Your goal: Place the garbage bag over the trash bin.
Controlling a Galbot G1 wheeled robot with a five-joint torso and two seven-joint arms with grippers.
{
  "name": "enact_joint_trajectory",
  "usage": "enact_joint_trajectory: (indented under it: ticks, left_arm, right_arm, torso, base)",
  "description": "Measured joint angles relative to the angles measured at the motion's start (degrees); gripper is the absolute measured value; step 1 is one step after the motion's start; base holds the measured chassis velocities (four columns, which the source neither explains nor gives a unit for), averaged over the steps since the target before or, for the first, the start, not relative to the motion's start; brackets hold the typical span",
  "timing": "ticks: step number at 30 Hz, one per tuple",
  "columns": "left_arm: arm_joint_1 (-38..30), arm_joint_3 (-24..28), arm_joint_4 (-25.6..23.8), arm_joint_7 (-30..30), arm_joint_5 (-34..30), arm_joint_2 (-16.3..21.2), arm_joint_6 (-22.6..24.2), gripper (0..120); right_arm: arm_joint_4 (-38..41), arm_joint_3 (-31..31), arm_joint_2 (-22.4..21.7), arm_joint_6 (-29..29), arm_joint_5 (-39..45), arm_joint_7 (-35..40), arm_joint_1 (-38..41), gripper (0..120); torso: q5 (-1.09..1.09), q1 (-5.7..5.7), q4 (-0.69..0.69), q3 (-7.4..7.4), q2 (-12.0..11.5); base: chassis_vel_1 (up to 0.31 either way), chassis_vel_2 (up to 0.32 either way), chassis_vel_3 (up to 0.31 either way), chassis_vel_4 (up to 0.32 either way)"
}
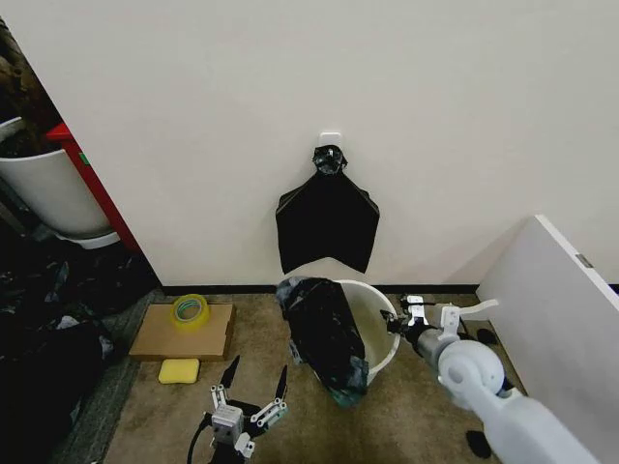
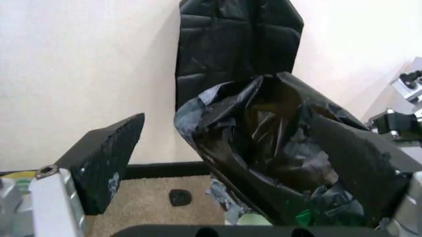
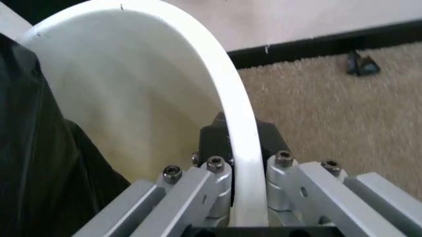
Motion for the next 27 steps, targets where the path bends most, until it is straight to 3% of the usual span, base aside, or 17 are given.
enact_joint_trajectory:
  ticks: [9,23,27]
  left_arm:
    - [0.07,-0.32,-0.7,-0.94,-1.1,0.48,0.0,98]
    - [0.27,-0.55,-1.17,-1.12,-1.17,0.01,-0.03,98]
    - [0.5,-0.55,-1.18,-1.13,-1.03,-0.14,-0.11,98]
  right_arm:
    - [1.65,-0.54,5.72,2.57,-1.1,9.89,-5.23,1]
    - [0.93,-0.11,9.28,5.17,-3.68,8.85,-7.29,2]
    - [1.64,0.0,9.16,5.45,-4.47,8.04,-8.18,14]
  torso:
    - [0.0,0.0,-0.01,0.0,0.0]
    - [0.01,0.0,-0.01,0.0,0.0]
    - [0.01,0.0,0.0,0.0,0.0]
  base:
    - [0.0,0.0,0.0,0.0]
    - [0.0,0.0,0.0,0.0]
    - [0.0,0.0,0.0,0.0]
